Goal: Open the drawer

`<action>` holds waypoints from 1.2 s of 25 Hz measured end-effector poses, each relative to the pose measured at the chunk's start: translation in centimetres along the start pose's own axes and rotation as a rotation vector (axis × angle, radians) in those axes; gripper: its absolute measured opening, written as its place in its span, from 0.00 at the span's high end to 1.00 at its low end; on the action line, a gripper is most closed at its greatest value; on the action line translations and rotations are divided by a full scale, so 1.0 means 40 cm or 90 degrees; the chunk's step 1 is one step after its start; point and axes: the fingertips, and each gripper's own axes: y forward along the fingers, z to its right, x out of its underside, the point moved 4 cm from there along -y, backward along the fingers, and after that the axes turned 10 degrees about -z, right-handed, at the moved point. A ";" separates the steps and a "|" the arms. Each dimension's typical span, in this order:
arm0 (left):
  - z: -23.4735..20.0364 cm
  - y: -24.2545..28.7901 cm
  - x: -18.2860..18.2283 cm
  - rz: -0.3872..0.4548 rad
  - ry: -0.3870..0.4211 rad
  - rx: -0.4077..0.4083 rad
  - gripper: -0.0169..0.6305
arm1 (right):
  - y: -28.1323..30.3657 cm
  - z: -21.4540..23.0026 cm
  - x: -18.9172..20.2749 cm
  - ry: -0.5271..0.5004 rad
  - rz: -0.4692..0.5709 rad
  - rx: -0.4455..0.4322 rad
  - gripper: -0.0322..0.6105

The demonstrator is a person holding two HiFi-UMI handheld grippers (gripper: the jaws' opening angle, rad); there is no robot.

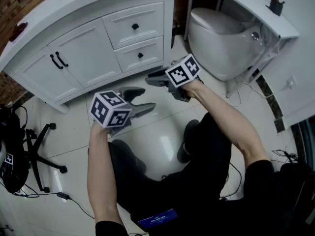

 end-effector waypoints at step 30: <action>-0.271 0.095 -0.022 -0.013 -0.044 0.021 0.53 | 0.141 0.297 -0.071 0.072 -0.019 0.021 0.74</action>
